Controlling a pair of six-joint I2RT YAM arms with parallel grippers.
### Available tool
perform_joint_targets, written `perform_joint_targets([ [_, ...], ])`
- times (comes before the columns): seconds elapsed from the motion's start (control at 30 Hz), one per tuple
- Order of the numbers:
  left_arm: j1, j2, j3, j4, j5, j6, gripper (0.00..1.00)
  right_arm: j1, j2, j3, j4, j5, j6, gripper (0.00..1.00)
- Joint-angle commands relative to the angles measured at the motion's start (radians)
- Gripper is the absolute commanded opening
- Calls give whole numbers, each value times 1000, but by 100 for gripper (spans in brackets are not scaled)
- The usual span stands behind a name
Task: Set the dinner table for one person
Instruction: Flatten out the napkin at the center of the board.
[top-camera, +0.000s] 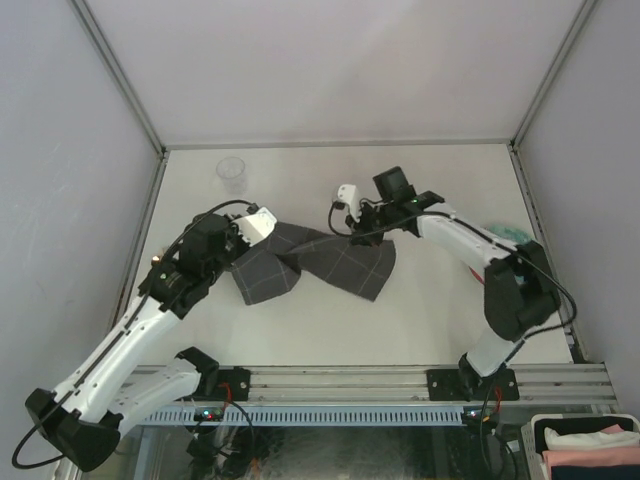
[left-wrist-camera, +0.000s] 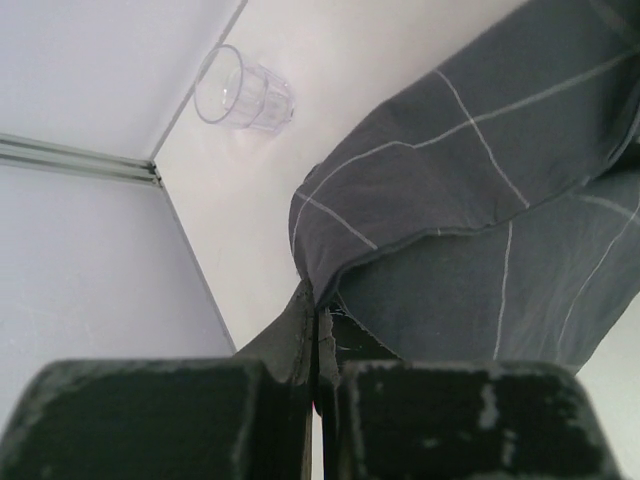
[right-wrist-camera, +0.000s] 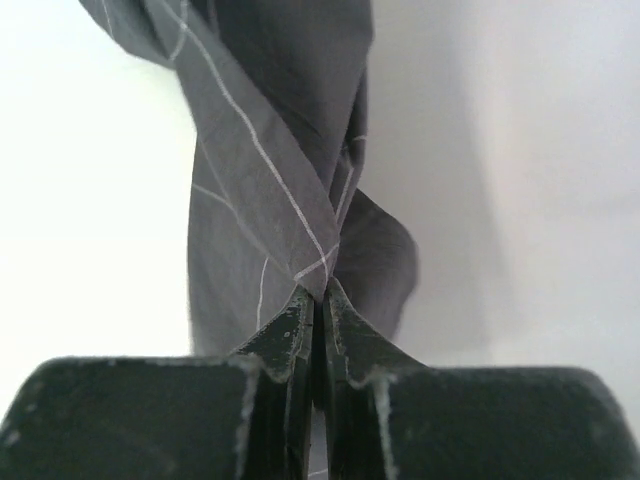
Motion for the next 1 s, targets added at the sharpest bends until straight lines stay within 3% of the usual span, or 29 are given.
perform_joint_targets([
  [0.0,4,-87,25,-39,-28,75,0,-87,-188,64,-95,23,-29,0],
  [0.2,6,-144,84,-93,-53,113,0,-186,-390,90,-154,26,-35,0],
  [0.43,6,-189,206,-171,-38,156,0,-197,-590,108,-166,46,-24,0],
  [0.97,7,-236,476,-322,0,299,0,-262,-754,287,-302,-18,17,0],
])
